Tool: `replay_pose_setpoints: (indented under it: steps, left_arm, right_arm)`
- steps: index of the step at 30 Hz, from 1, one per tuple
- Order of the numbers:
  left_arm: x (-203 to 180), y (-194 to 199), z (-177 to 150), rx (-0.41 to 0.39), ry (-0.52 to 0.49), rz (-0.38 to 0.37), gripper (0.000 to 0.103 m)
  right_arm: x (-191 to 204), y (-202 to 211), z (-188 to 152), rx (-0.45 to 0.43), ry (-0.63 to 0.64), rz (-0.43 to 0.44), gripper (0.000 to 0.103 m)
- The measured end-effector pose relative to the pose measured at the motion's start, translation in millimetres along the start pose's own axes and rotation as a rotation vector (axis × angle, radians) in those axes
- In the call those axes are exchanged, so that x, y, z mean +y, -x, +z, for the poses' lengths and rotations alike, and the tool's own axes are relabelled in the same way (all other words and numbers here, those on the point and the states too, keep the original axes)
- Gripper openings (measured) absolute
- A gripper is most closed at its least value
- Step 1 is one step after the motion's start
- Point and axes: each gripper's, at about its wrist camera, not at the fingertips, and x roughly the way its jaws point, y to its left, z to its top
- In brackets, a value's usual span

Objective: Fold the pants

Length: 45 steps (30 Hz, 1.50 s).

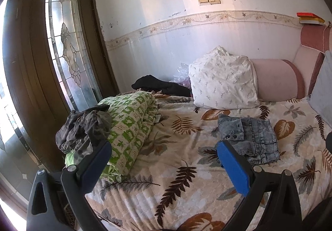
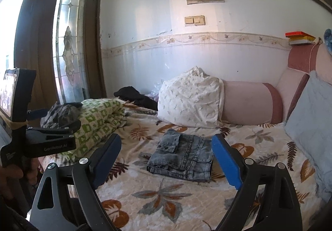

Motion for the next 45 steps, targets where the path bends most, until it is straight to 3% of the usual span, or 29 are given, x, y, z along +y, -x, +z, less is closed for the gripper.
replay_pose_setpoints:
  steps: [25, 45]
  left_arm:
    - [-11, -32, -15, 0.072, 0.001, -0.064, 0.103]
    - [15, -75, -21, 0.133, 0.028, -0.073, 0.103]
  right_arm:
    - [-19, -37, -15, 0.093, -0.025, -0.053, 0.09]
    - [10, -85, -14, 0.156, 0.008, -0.065, 0.09]
